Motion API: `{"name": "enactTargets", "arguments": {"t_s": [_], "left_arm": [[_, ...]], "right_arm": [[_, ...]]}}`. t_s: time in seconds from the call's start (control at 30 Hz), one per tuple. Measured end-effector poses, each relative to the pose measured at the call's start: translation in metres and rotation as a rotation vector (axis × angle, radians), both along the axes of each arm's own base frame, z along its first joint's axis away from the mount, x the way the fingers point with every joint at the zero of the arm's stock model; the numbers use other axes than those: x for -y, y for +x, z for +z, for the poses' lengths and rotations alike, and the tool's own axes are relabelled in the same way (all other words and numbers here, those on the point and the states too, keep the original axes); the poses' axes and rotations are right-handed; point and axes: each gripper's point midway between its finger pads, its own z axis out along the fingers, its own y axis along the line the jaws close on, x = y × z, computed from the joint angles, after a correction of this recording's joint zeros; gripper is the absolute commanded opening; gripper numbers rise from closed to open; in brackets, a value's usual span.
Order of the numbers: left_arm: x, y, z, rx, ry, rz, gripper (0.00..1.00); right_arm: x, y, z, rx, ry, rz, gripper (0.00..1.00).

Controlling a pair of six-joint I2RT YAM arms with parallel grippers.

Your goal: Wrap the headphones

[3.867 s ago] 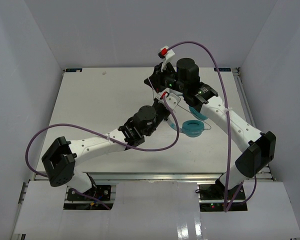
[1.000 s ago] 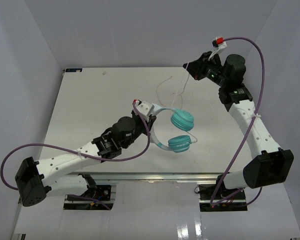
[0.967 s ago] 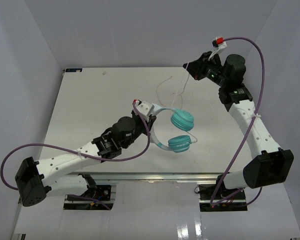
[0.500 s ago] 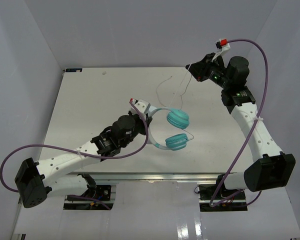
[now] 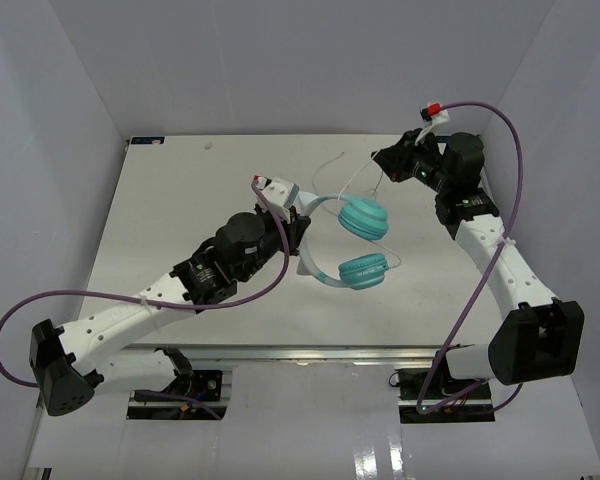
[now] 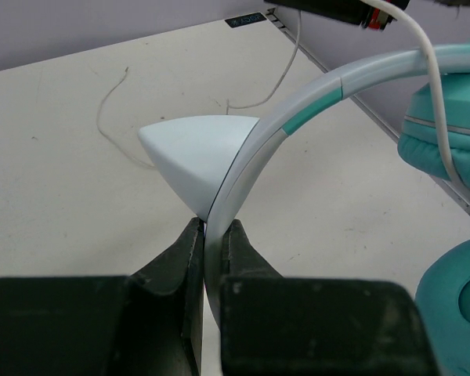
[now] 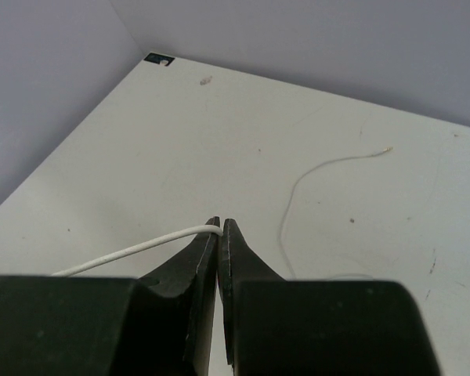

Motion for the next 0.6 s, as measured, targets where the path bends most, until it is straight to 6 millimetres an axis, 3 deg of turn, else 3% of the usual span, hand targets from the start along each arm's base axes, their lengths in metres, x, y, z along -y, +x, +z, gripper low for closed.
{"name": "enactTargets", "arguments": {"t_s": [0.13,0.33,0.6], "left_arm": [[-0.003,0.001,0.024,0.014,-0.022,0.019,0.00],[-0.014,0.005,0.036,0.016,0.007,0.062,0.00],[-0.013,0.009,0.064,0.032,0.030,0.067,0.00]], "right_arm": [[0.000,-0.001,-0.018,-0.019,-0.012,0.004,0.08],[-0.004,-0.003,-0.023,0.017,-0.011,0.047,0.08],[-0.040,-0.009,-0.050,-0.011,0.031,0.278,0.08]]}}
